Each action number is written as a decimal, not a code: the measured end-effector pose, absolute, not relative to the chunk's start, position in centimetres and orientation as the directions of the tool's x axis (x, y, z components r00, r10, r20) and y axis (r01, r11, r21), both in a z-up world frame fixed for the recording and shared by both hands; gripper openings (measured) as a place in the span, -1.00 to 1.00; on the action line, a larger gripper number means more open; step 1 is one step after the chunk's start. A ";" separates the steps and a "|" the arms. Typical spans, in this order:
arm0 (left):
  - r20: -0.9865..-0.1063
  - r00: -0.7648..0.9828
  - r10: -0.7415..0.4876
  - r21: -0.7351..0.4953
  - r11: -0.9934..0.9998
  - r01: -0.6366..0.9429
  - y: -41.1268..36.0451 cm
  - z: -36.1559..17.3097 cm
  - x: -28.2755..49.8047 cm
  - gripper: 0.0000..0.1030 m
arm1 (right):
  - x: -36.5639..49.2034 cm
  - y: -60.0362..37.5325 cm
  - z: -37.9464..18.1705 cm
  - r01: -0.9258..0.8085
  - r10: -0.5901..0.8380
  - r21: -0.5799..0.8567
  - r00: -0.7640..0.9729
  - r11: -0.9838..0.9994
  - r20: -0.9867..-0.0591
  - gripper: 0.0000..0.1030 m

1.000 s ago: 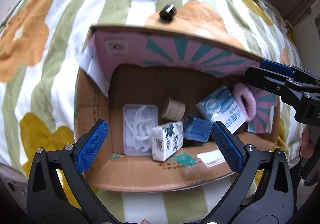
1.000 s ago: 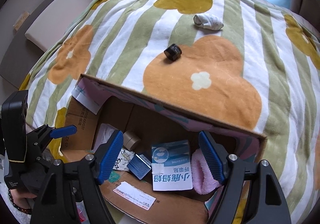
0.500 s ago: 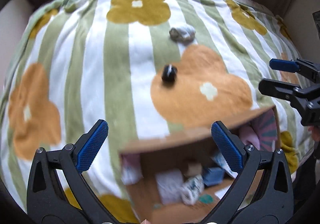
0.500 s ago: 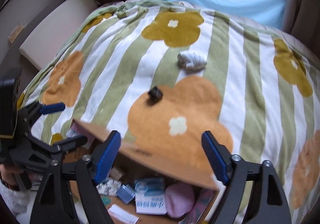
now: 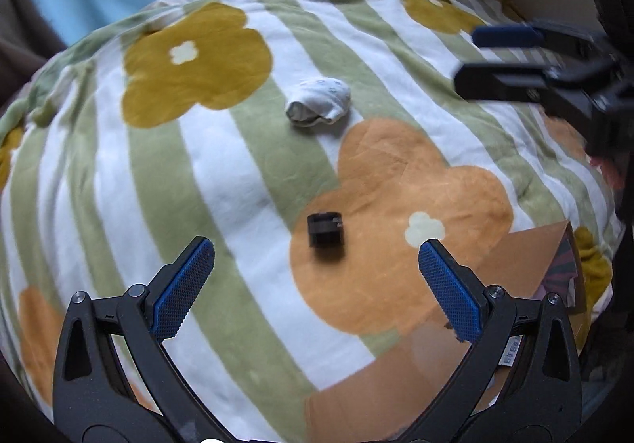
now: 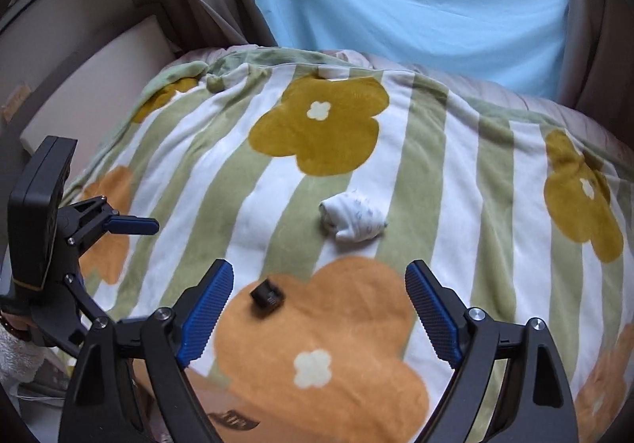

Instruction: Organize objects

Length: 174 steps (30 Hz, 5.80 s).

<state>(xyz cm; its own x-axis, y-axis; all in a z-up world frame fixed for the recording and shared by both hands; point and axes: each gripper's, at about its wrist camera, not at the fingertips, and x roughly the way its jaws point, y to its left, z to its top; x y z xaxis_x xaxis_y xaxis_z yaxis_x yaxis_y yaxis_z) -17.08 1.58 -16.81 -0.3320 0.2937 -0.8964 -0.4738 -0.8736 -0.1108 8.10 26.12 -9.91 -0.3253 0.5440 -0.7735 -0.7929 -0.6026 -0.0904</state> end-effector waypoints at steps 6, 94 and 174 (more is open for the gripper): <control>-0.907 -0.241 0.345 -0.182 -0.838 -0.514 3.3 -21.8 -19.7 0.94 | 7.2 31.1 -12.3 -0.798 0.537 -0.096 -0.305 -0.594 -0.787 0.68; -0.806 -0.377 0.457 -0.279 -0.855 -0.438 -1.8 -7.7 -3.9 -0.33 | 10.0 13.5 -5.7 -0.634 0.541 -0.192 -0.418 -0.749 -0.729 -0.03; -0.835 -0.486 0.259 -0.223 -0.966 -0.132 -2.4 -7.2 2.5 1.00 | 16.8 7.3 -11.0 -0.935 0.520 -0.136 -0.059 -0.328 -0.852 0.99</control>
<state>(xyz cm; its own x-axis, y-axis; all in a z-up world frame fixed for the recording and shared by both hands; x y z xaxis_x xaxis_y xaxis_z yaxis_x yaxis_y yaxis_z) 2.47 -2.39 -7.15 -0.4862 0.2589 -0.8346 -0.1317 -0.9659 -0.2229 16.84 7.32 -10.99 -0.0586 0.5203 -0.8519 -0.9348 -0.3280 -0.1361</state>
